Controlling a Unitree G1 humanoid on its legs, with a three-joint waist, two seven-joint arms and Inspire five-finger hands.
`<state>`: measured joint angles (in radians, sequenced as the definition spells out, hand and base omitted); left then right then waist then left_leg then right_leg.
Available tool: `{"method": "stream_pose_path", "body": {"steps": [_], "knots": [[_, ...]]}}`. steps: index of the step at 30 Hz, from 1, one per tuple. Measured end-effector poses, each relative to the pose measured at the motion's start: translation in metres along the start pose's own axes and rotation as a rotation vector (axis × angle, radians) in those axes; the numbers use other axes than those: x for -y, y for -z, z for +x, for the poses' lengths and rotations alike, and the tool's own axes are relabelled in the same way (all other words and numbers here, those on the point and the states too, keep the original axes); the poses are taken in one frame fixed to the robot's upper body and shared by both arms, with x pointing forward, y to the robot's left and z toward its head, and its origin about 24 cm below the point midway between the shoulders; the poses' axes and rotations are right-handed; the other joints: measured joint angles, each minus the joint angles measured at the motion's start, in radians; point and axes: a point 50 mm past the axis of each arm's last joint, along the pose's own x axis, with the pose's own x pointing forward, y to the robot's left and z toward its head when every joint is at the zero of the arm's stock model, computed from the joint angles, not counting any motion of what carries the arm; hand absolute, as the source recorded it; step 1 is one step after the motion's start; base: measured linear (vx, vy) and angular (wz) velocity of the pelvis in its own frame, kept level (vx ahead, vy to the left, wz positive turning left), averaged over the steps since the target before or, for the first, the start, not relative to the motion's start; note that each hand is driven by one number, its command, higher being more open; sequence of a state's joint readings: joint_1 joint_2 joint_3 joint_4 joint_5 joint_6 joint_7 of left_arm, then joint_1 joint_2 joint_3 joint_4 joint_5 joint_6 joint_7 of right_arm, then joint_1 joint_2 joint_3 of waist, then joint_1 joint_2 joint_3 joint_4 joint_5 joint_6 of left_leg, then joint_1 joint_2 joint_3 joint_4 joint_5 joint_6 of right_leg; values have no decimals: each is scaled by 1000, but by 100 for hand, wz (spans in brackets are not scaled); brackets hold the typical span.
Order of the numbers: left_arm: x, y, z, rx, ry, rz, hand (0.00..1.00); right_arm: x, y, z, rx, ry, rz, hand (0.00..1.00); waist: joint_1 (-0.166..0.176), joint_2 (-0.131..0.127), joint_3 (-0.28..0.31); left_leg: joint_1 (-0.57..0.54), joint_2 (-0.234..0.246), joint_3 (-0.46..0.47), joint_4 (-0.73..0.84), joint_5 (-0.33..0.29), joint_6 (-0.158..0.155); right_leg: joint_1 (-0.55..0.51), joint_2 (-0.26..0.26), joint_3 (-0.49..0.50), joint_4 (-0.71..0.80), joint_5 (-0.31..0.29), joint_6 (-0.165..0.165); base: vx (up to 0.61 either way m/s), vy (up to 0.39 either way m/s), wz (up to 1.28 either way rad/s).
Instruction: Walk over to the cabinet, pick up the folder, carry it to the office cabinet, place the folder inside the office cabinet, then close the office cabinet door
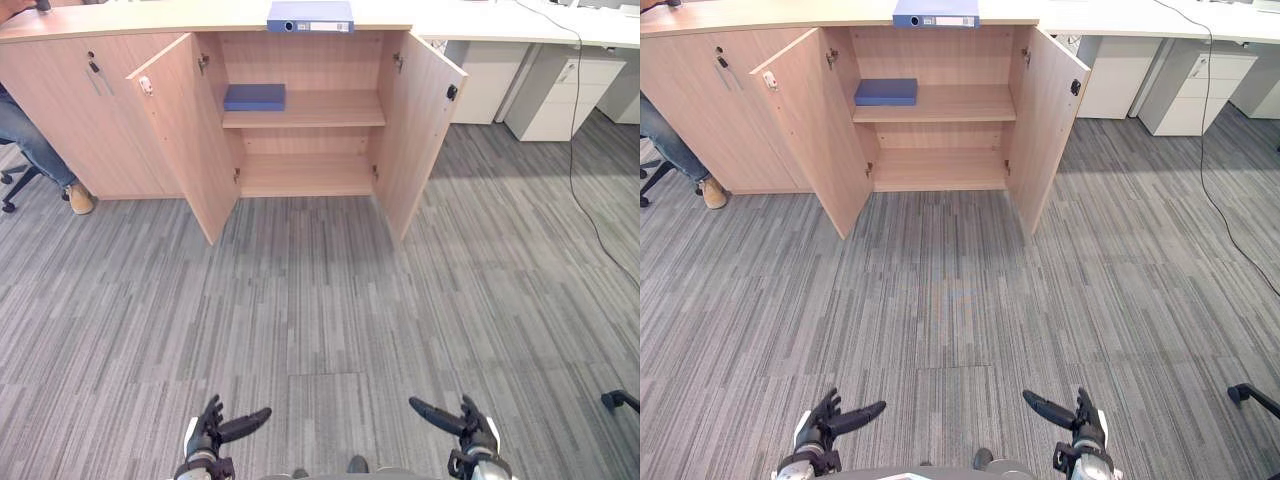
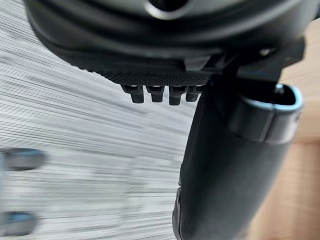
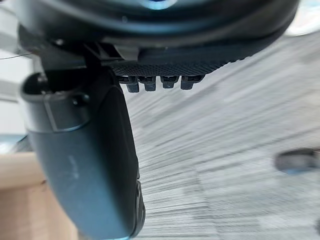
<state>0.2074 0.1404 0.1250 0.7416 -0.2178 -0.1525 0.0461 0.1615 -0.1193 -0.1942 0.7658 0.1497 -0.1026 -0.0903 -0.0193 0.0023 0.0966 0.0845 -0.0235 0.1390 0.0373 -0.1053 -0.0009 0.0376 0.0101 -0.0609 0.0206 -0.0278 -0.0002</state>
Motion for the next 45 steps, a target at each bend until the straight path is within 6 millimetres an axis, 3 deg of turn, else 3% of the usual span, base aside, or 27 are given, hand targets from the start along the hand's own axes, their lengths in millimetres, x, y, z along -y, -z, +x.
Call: {"method": "stream_pose_path", "body": {"steps": [12, 17, 19, 22, 24, 26, 27, 29, 30, 31, 32, 33, 34, 36, 37, 38, 39, 41, 42, 43, 45], "knots": [[-4, -5, -1, 27, -4, 6, 100, 5, -10, 4, 31, -31, -150, 100, -2, 0, 36, -27, 0, 11, 14, -23, -14, -10, -1, 3, -27, 2, 4, 25, 4, -1], [1, -7, 1, 35, 5, -3, 100, -4, -27, 11, 74, -55, -175, 100, 4, 13, 67, -132, 23, 45, 161, -112, 12, -75, 8, 31, 14, -10, 18, 6, 31, -18], [6, -8, 0, 37, 23, 6, 100, -7, -29, 13, 71, -59, -173, 100, 5, 22, 86, -158, 16, 52, 238, -181, 30, -197, -13, 28, 292, -144, 61, 65, 93, -13], [4, -15, 3, 57, 37, 57, 100, -12, -26, 12, 62, -76, -178, 100, 1, 18, 123, -102, -4, 29, 239, -203, 69, -352, -63, -38, 658, -222, 66, 167, 93, 16], [2, -21, 5, 69, 40, 83, 100, -16, -26, 12, 61, -89, -188, 100, 1, 21, 149, -54, -2, 8, 204, -209, 72, -395, -71, -90, 655, -247, 55, 309, 32, 26], [4, -29, 8, 95, 33, 86, 100, -19, -27, 12, 65, -100, -194, 100, -11, 33, 164, -11, 20, -24, 148, -208, 69, -453, -60, -135, 515, -231, 48, 427, -40, 44], [5, -31, 9, 101, 33, 85, 100, -20, -29, 13, 69, -102, -195, 100, -17, 36, 168, 1, 28, -33, 131, -209, 65, -469, -56, -146, 470, -214, 48, 375, -64, 46], [10, -37, 11, 119, 38, 84, 100, -22, -37, 15, 91, -103, -197, 100, -44, 58, 198, 85, 84, -60, 62, -225, 23, -519, -35, -184, 282, -73, 36, 506, -117, 48], [10, -38, 12, 122, 37, 84, 100, -22, -36, 15, 91, -104, -199, 100, -49, 56, 197, 98, 91, -64, 57, -232, 1, -524, -35, -184, 232, -26, 34, 738, -201, 51], [10, -38, 12, 120, 37, 90, 100, -20, -32, 13, 84, -97, -203, 100, -53, 45, 196, 131, 103, -74, 65, -251, -34, -530, -42, -172, 208, 117, 13, 652, -190, 44], [16, -38, 13, 122, 49, 82, 100, -17, -34, 14, 86, -87, -204, 100, -54, 56, 199, 138, 128, -77, 106, -266, -62, -538, -37, -191, 277, 141, -37, 794, -275, 41], [21, -42, 14, 135, 66, 78, 100, -20, -39, 15, 102, -89, -193, 100, -57, 64, 203, 96, 155, -69, 220, -235, -121, -544, -33, -205, 361, 66, -55, 524, -191, 22], [23, -43, 14, 136, 73, 81, 100, -21, -39, 15, 104, -92, -192, 100, -58, 62, 204, 71, 160, -63, 293, -205, -155, -532, -34, -207, 381, 33, -57, 662, -264, 25], [30, -35, 11, 120, 93, 59, 100, -20, -36, 14, 93, -94, -199, 100, -61, 64, 222, -60, 218, -48, 740, 5, -161, -361, -15, -216, 351, -53, -66, 704, -270, 21], [30, -34, 9, 120, 98, 54, 100, -24, -35, 13, 93, -106, -204, 100, -47, 58, 230, -152, 256, -36, 967, -36, -126, -248, 11, -207, 296, -75, -76, 676, -233, 2], [31, -34, 9, 122, 99, 54, 100, -26, -35, 13, 97, -112, -202, 100, -38, 51, 232, -203, 268, -22, 1039, -67, -113, -196, 18, -200, 266, -86, -78, 719, -218, -25], [33, -38, 9, 139, 105, 50, 100, -32, -42, 12, 129, -122, -179, 100, -7, 30, 237, -323, 283, 41, 1075, -115, -94, -100, 23, -173, 196, -107, -76, 572, -155, -28], [33, -41, 9, 150, 112, 50, 100, -35, -50, 13, 164, -131, -169, 100, 7, 17, 238, -430, 271, 89, 957, -145, -59, -22, 23, -147, 128, -114, -73, 509, -94, -38], [33, -41, 9, 152, 115, 52, 100, -36, -56, 14, 180, -132, -169, 100, 25, 10, 239, -488, 239, 100, 774, -148, -51, 31, 18, -118, 84, -122, -61, 728, -15, -72], [32, -40, 9, 149, 116, 52, 100, -36, -60, 16, 187, -130, -170, 100, 42, 2, 239, -514, 198, 81, 535, -117, -66, 78, 5, -82, 52, -136, -43, 743, 26, -78], [31, -34, 7, 124, 111, 49, 100, -34, -60, 20, 173, -110, -155, 100, 58, 4, 235, -510, 158, 38, 232, -5, -74, 143, -7, -36, 14, -157, -10, 662, 139, -94]]}}
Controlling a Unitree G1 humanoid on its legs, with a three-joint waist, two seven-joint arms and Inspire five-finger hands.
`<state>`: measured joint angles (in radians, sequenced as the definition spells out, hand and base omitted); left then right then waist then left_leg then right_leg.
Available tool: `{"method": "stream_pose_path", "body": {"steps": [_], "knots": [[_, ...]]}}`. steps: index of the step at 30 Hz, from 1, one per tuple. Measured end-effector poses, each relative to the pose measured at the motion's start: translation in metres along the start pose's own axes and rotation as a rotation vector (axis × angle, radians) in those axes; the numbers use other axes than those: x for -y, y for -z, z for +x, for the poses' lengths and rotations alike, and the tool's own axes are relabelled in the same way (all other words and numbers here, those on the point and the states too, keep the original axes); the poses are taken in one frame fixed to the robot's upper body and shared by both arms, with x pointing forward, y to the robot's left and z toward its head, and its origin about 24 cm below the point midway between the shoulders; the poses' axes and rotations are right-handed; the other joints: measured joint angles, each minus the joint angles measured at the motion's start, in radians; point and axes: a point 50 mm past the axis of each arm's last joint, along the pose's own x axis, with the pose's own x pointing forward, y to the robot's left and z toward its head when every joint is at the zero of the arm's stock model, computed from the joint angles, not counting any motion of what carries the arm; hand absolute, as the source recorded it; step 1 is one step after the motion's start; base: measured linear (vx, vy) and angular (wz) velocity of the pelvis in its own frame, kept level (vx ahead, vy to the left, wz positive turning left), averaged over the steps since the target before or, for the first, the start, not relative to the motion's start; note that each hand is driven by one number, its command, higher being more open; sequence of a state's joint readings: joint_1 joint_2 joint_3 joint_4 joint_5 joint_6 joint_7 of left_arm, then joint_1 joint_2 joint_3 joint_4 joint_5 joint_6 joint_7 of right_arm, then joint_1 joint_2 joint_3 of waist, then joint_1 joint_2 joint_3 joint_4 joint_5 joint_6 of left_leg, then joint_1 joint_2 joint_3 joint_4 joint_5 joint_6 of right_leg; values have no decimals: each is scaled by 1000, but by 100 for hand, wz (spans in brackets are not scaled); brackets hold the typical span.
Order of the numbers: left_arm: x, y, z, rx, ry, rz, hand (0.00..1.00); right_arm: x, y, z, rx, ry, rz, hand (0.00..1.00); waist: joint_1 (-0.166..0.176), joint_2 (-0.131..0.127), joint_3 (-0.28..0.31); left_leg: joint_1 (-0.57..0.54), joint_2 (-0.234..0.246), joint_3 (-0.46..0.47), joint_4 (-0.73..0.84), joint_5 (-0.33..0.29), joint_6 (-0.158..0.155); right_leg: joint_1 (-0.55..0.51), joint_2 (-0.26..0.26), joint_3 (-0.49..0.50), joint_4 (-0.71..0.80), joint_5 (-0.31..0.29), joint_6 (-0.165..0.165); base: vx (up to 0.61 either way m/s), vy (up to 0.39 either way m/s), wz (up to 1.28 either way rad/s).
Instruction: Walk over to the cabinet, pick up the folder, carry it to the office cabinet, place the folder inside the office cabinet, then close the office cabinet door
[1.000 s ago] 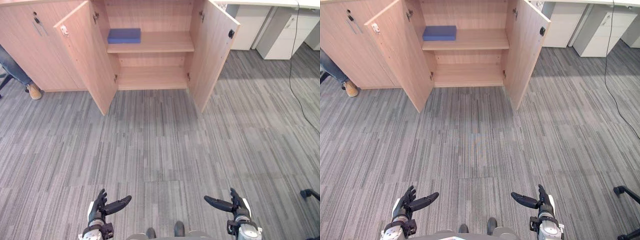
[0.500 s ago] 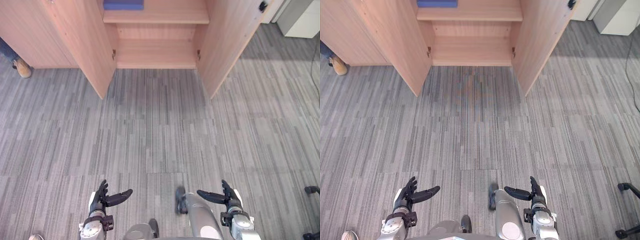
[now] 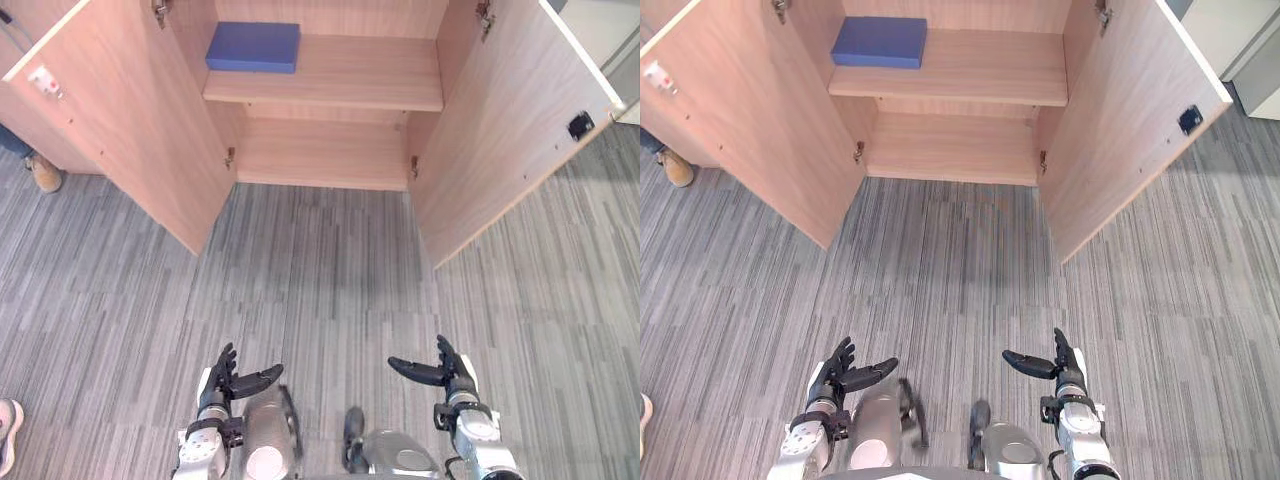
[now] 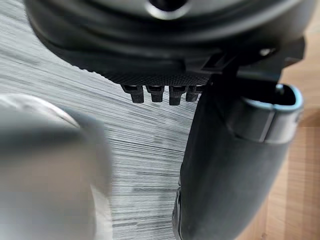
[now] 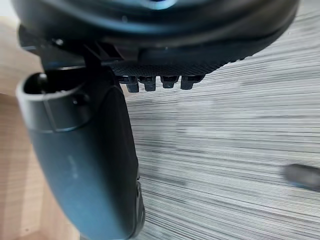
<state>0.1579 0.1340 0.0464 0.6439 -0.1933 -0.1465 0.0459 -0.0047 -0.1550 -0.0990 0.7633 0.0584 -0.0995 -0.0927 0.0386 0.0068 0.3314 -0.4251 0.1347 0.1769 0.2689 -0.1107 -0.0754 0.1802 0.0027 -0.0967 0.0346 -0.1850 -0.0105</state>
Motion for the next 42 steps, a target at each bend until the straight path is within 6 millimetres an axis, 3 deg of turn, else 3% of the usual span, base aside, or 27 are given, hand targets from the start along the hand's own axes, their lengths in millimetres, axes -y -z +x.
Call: {"method": "stream_pose_path", "body": {"steps": [1, 2, 3, 4, 5, 6, 7, 8, 9, 11, 13, 14, 15, 16, 17, 19, 20, 21, 22, 23, 24, 27, 28, 29, 32, 37, 42], "knots": [[-1, 3, -1, -14, -6, 0, 100, 2, 4, 0, -22, 16, 1, 100, 18, -7, -6, 7, -16, -14, -25, 158, 17, 49, -20, 44, -17, -25, 40, 698, 225, -98], [-3, 6, -1, -27, -13, 0, 100, 2, 7, -1, -33, 18, 0, 100, 17, -14, -20, 11, -34, -20, -26, 221, 67, 52, -37, 49, -6, -34, 55, 856, 303, -53], [-3, 3, 2, -24, -15, 2, 100, 1, 12, -2, -51, 21, 4, 100, -2, -40, -36, 2, -69, -21, -2, 213, 97, 34, -81, 43, 35, -45, 69, 726, 263, 21], [1, -2, 5, -7, -10, -3, 100, 4, 15, -3, -65, 30, 10, 100, -20, -45, -40, -2, -89, -22, 35, 168, 123, 9, -101, 47, 116, -45, 70, 858, 317, 33], [2, -3, 6, -5, -8, -3, 100, 5, 27, -6, -117, 46, 32, 100, -27, -56, -43, 46, -111, -10, 102, 70, 128, -41, -126, 72, 353, -28, 98, 700, 249, 17], [0, -2, 5, -11, -11, -1, 100, 4, 31, -7, -133, 46, 36, 100, -27, -62, -45, 88, -122, -2, 107, 38, 133, -67, -140, 81, 470, 5, 141, 674, 232, -2], [-2, -1, 5, -14, -18, 4, 100, 2, 37, -11, -154, 41, 37, 100, -35, -62, -44, 180, -135, -2, 97, -17, 139, -150, -158, 91, 717, 150, 196, 766, 208, -7], [-8, -2, 5, -12, -38, 20, 100, -5, 42, -14, -169, 18, 36, 100, -42, -58, -45, 315, -139, -4, 56, -67, 147, -281, -168, 75, 1009, 102, 116, 844, 181, 1], [-8, -3, 5, -11, -45, 22, 100, -10, 43, -15, -167, -2, 22, 100, -57, -50, -50, 399, -138, -21, -2, -78, 146, -360, -158, 32, 1061, 37, 63, 801, 82, 28], [-11, -9, 9, 6, -49, 35, 100, -13, 42, -15, -160, -16, 21, 100, -86, -33, -45, 494, -115, -51, -68, -78, 144, -442, -121, -28, 955, -36, 50, 589, -66, 55], [-10, -12, 13, 7, -49, 34, 100, -12, 46, -18, -171, -15, 21, 100, -92, -31, -44, 554, -85, -58, -67, -86, 130, -502, -86, -71, 656, -53, 51, 611, -168, 55], [-13, -10, 11, 4, -52, 39, 100, -9, 52, -22, -186, -8, 20, 100, -94, -41, -57, 581, -81, -57, -57, -122, 70, -493, -70, -81, 397, 42, 42, 483, -146, 50], [-16, -8, 10, -1, -58, 45, 100, -8, 57, -26, -200, -6, 19, 100, -91, -61, -73, 592, -88, -57, -50, -145, 35, -488, -72, -69, 276, 163, 19, 607, -197, 41], [-8, -1, 10, -38, -58, 26, 100, -1, 60, -25, -219, 11, 5, 100, -81, -31, -77, 614, -47, -61, -19, -177, 9, -496, -52, -80, 346, 204, -42, 572, -184, 25], [-5, 4, 8, -50, -54, 20, 100, 0, 61, -26, -225, 18, 11, 100, -82, -33, -91, 595, -39, -61, 34, -162, -13, -488, -53, -81, 358, 153, -41, 560, -202, 24], [12, 9, 5, -59, -20, -26, 100, 3, 58, -29, -195, 30, 17, 100, -82, -18, -85, 441, 32, -66, 426, -112, -78, -410, -31, -102, 352, 75, -52, 531, -235, 27], [14, 10, 4, -59, -13, -33, 100, 2, 58, -30, -196, 26, 18, 100, -78, -17, -84, 401, 57, -68, 534, -113, -86, -382, -21, -106, 339, 66, -57, 538, -232, 9], [15, 12, 0, -57, -5, -41, 100, -3, 57, -31, -189, 19, 30, 100, -72, -19, -85, 338, 97, -58, 672, -114, -85, -317, -2, -112, 310, 52, -64, 400, -135, -17], [16, 14, -2, -59, -2, -45, 100, -5, 56, -31, -178, 18, 42, 100, -60, -24, -88, 309, 115, -32, 695, -125, -66, -283, 2, -105, 286, 48, -68, 442, -128, -34], [18, 12, -3, -48, 5, -49, 100, -6, 52, -31, -158, 20, 51, 100, -50, -30, -92, 281, 125, 2, 639, -139, -42, -243, 2, -87, 248, 50, -66, 337, -73, -37], [19, 11, -3, -41, 8, -52, 100, -5, 50, -31, -149, 24, 56, 100, -46, -30, -93, 278, 126, 14, 585, -140, -39, -224, 2, -77, 234, 51, -64, 341, -23, -38], [21, 4, -1, -13, 14, -53, 100, -1, 48, -27, -148, 50, 75, 100, -32, -7, -107, 309, 81, -20, 172, -108, -39, -194, 2, -41, 211, 50, -48, 279, 77, -37], [23, -1, -1, 5, 18, -52, 100, 3, 49, -27, -154, 64, 82, 100, -34, 8, -115, 326, 58, -42, 9, 3, -24, -193, 6, -26, 211, 39, -29, 325, 226, -40], [20, -4, 0, 18, 22, -33, 100, 2, 55, -28, -184, 69, 89, 100, -39, 2, -125, 349, 38, -43, -45, 60, -26, -183, -3, -8, 208, 27, -7, 260, 200, -22], [18, -21, -1, 93, 32, -16, 100, 4, 65, -35, -214, 74, 89, 100, -56, -19, -141, 380, -1, -41, -106, 73, -12, -169, -41, -10, 191, 16, 15, 147, 121, 7], [4, -70, -15, 334, 6, 74, 100, 7, 74, -41, -243, 83, 86, 100, -55, -16, -149, 429, -48, -41, -185, 91, 12, -119, -74, -13, 117, 36, 46, 82, 83, 7], [0, -96, -43, 515, -32, 133, 100, 8, 74, -41, -234, 83, 75, 100, -51, -8, -168, 467, -61, -46, -223, 100, 18, -88, -80, -16, 101, 41, 52, 14, 18, 5]]}}
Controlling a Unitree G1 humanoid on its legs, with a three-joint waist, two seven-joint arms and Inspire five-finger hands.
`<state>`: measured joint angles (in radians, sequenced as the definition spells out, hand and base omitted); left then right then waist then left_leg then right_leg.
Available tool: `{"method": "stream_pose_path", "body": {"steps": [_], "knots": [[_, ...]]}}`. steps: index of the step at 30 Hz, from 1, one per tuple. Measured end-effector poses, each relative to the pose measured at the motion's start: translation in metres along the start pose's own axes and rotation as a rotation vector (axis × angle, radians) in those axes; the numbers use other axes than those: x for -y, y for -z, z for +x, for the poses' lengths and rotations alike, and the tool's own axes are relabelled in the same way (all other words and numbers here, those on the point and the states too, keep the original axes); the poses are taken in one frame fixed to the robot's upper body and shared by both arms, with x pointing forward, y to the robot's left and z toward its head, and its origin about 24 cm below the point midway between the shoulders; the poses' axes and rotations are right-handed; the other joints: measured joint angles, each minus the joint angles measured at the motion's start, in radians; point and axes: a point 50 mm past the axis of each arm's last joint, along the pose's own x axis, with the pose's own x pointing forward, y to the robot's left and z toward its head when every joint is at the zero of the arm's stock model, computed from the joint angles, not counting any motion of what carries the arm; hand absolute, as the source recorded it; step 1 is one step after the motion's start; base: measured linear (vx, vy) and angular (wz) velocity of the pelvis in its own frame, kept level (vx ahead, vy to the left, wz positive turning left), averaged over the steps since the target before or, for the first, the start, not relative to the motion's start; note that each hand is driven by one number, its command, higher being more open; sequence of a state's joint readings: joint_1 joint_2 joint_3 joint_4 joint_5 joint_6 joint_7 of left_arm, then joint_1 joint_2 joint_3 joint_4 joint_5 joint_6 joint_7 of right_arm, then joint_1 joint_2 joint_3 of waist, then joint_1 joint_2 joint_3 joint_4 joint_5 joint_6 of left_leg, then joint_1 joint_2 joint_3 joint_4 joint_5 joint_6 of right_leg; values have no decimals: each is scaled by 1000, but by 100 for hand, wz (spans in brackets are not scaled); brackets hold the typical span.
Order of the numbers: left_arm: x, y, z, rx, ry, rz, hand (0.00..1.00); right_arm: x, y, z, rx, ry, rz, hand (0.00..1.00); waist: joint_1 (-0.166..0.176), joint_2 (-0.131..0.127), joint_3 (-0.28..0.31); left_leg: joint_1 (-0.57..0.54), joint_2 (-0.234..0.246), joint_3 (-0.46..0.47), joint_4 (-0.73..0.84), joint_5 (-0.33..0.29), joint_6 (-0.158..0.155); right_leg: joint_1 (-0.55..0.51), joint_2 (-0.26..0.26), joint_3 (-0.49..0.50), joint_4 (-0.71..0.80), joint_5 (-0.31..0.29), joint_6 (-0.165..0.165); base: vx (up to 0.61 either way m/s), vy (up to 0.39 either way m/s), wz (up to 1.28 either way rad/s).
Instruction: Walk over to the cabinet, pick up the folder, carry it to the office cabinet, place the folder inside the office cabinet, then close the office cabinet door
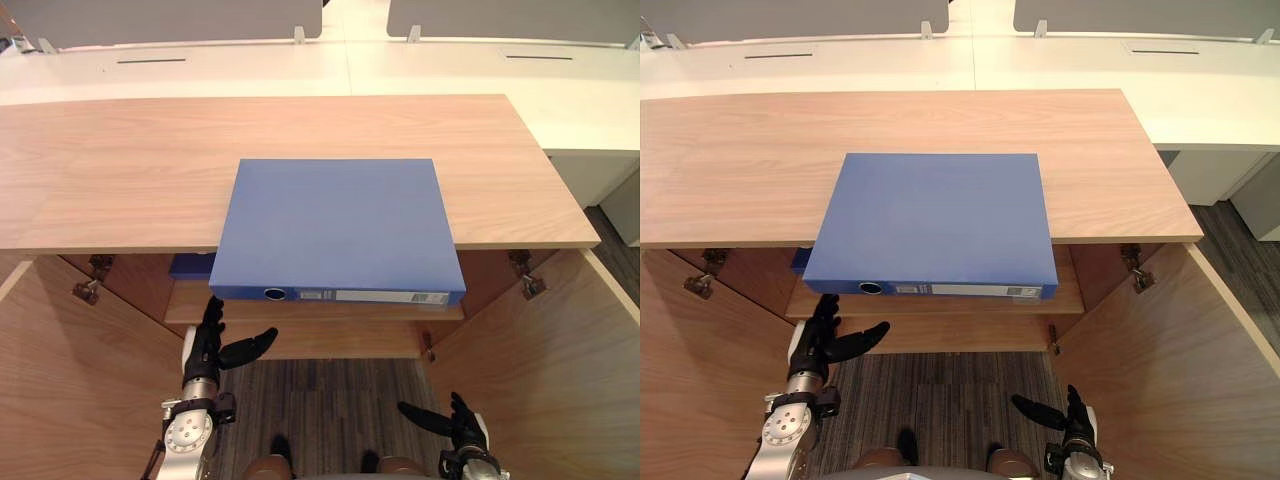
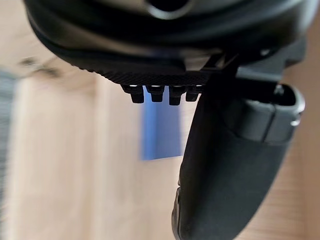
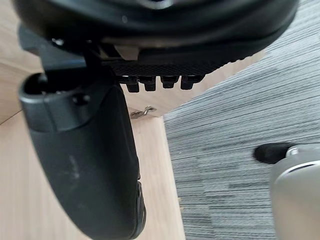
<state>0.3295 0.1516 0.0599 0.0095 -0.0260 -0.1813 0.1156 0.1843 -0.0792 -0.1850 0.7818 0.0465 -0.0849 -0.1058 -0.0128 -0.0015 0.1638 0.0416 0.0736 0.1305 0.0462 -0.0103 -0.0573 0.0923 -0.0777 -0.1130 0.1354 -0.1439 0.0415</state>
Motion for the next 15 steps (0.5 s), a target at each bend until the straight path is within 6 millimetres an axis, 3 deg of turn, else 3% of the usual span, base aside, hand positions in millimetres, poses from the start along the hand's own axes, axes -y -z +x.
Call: {"method": "stream_pose_path", "body": {"steps": [5, 10, 15], "knots": [[-4, -34, -10, 180, -49, 145, 100, 3, 3, 0, -4, -5, -51, 100, 7, 9, -18, 30, -12, -12, -39, 26, 7, 18, -8, -8, -1, 4, 6, -46, 4, 6], [0, -45, -17, 245, -34, 252, 100, 6, 11, -3, -21, -8, -113, 100, 15, 12, -23, 31, -24, -32, -45, 35, 14, 32, -11, -11, -18, 14, 13, -93, 6, 10], [3, -87, -26, 468, -6, 316, 100, 3, 19, -4, -49, -33, -177, 100, 20, 15, -39, 40, -26, -34, -41, 40, 16, 47, -11, -9, -19, 19, 13, -68, -2, 2]]}}
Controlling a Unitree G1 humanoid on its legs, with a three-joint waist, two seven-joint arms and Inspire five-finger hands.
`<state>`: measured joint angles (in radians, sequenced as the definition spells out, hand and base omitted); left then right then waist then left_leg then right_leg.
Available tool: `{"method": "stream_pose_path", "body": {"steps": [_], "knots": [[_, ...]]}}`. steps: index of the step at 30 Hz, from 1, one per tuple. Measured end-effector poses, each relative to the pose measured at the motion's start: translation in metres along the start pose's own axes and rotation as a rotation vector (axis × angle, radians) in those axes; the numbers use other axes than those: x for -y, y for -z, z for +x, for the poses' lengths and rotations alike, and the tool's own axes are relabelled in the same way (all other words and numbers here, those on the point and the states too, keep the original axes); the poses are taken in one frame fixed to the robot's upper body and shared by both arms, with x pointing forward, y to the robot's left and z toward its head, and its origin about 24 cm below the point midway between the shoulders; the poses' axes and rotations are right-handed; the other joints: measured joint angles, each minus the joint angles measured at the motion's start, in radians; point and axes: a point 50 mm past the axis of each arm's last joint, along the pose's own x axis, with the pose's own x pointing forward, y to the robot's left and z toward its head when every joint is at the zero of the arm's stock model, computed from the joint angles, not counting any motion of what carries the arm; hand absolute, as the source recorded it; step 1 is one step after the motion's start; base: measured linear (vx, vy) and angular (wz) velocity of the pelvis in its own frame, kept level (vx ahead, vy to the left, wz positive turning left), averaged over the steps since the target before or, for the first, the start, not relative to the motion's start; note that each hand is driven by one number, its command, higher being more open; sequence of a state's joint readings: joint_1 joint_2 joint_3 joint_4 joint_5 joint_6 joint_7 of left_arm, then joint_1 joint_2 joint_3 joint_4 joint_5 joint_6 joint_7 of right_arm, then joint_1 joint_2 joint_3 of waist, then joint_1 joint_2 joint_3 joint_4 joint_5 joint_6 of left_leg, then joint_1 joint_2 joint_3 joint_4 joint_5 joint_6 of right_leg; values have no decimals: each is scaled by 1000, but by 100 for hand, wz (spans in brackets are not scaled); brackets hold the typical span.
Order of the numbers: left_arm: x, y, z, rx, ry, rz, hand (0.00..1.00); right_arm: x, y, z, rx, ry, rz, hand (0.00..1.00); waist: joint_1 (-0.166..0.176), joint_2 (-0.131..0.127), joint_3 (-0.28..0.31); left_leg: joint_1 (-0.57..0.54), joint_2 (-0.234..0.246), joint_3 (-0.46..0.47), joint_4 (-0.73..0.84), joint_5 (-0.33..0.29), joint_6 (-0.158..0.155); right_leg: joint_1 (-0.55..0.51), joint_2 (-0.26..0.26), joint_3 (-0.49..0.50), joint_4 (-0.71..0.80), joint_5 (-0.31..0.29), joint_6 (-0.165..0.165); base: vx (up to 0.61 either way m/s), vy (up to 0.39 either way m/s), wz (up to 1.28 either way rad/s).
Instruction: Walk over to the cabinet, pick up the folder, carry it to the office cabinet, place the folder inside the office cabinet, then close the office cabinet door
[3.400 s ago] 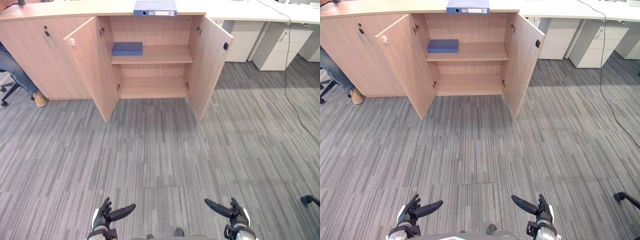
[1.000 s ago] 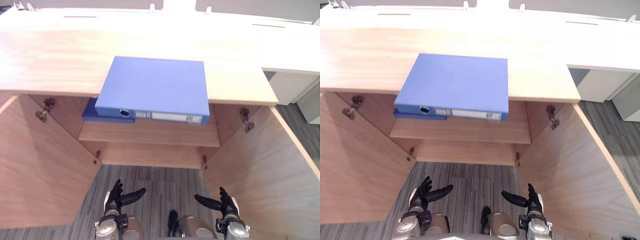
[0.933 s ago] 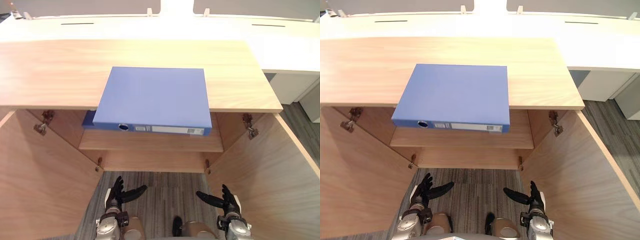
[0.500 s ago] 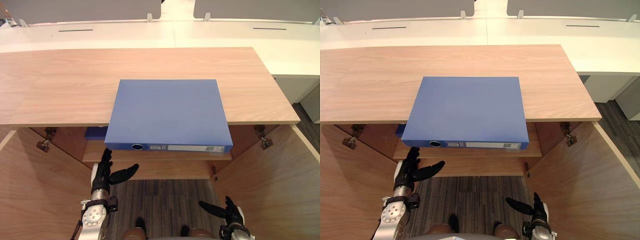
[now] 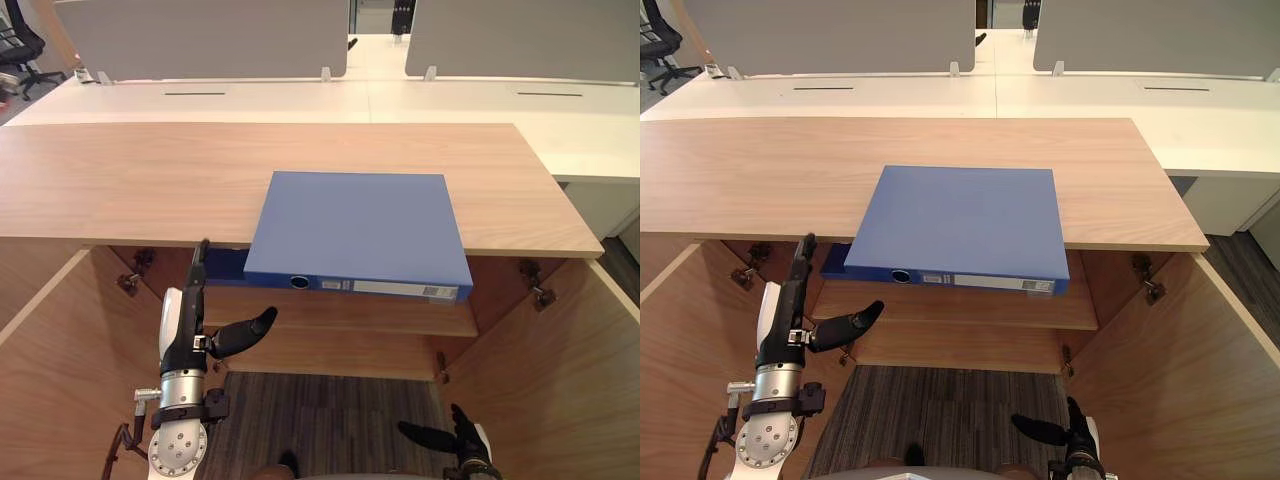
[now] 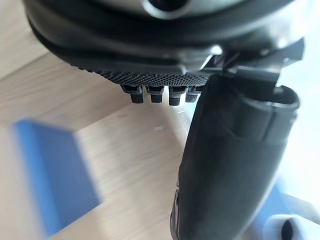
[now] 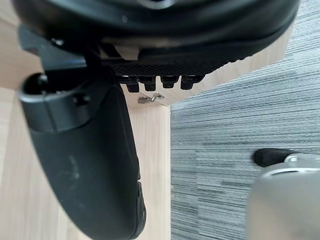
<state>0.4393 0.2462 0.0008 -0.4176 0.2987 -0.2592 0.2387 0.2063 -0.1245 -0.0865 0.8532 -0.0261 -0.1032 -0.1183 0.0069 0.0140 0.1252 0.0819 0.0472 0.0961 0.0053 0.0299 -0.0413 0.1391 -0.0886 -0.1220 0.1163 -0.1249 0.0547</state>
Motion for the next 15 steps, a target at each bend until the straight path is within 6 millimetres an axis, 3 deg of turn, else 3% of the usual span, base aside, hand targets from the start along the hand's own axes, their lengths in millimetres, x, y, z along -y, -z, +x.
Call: {"method": "stream_pose_path", "body": {"steps": [4, 15], "knots": [[-2, -25, 4, 159, 26, 18, 100, 1, 0, 0, 1, -5, -29, 100, -10, 3, -24, 8, 2, 0, -1, 1, -1, 5, 3, 3, -6, 0, 0, -37, -15, -1], [24, -44, 12, 361, 265, 181, 100, 5, 3, 0, -9, -7, -62, 100, -26, 1, -32, 36, 9, 31, -21, 1, -3, 17, 11, 34, -17, 8, -4, -1, -7, -8]]}}
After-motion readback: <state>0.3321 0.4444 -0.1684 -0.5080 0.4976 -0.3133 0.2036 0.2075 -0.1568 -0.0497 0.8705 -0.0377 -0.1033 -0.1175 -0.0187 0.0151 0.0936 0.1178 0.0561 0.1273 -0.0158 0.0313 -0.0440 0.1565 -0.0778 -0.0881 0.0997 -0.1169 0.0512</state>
